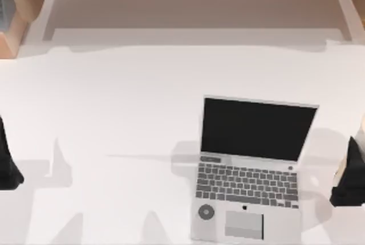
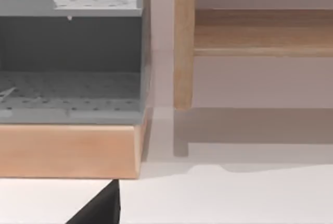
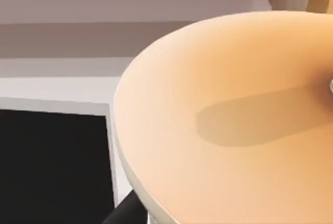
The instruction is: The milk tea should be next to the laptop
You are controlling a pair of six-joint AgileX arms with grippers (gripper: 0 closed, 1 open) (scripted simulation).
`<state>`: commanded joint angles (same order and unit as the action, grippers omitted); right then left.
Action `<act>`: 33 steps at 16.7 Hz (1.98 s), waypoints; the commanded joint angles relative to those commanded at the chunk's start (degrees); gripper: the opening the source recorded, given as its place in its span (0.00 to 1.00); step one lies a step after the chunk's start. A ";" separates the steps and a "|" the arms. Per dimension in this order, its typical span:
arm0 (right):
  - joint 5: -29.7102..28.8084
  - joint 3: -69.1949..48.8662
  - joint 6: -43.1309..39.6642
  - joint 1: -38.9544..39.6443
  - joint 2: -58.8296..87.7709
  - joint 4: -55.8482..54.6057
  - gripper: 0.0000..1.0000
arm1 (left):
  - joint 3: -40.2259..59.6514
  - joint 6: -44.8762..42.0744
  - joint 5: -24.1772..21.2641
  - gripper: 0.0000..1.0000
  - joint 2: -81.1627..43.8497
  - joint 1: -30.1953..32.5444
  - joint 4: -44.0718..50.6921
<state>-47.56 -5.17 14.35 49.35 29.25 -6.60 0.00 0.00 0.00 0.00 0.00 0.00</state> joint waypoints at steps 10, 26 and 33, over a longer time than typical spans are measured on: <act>0.07 2.21 1.79 1.43 2.35 -8.96 0.00 | 0.00 0.00 0.00 1.00 0.00 0.00 0.00; -1.25 7.25 0.00 0.09 5.95 -11.65 0.23 | 0.00 0.00 0.00 1.00 0.00 0.00 0.00; -1.25 7.25 0.00 0.09 5.95 -11.65 0.75 | 0.00 0.00 0.00 1.00 0.00 0.00 0.00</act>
<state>-48.81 2.08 14.35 49.44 35.19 -18.25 0.00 0.00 0.00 0.00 0.00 0.00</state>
